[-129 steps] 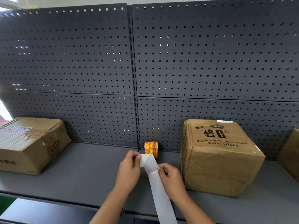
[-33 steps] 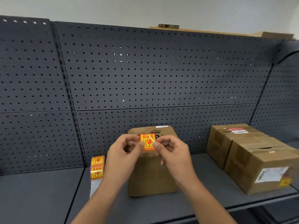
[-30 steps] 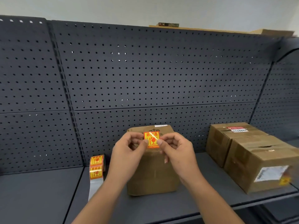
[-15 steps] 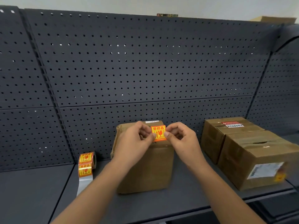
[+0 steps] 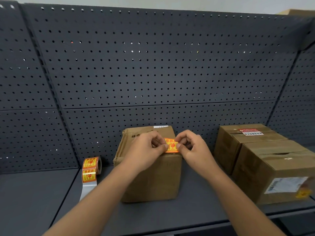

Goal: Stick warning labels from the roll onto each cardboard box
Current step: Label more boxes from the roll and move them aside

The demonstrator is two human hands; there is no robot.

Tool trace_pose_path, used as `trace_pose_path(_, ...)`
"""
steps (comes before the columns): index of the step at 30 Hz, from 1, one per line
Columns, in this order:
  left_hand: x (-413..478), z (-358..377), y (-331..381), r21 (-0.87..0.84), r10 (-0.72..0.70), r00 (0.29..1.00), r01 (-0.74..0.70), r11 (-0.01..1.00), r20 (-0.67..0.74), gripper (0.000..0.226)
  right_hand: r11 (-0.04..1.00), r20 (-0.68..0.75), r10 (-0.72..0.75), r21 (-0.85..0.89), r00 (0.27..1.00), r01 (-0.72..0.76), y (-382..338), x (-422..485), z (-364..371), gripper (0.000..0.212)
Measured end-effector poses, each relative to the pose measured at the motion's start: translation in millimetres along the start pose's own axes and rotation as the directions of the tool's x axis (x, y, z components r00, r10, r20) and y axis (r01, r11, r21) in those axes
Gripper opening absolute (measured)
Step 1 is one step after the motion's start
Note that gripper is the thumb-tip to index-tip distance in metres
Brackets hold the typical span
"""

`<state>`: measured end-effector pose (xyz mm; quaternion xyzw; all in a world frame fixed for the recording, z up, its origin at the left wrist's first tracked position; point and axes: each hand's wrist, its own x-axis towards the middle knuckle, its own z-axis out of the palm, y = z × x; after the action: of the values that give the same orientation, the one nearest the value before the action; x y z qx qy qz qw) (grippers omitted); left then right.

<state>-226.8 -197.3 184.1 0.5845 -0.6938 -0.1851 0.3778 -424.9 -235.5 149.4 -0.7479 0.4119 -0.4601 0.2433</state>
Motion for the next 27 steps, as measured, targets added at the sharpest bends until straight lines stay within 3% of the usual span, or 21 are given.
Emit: trace_pose_path(27, 2, 3, -4, -0.027, 0.001, 1.000, 0.000, 1.000, 0.027, 0.011, 0.994, -0.037, 0.068, -0.084, 0.997, -0.071, -18, -13, 7, 0.018)
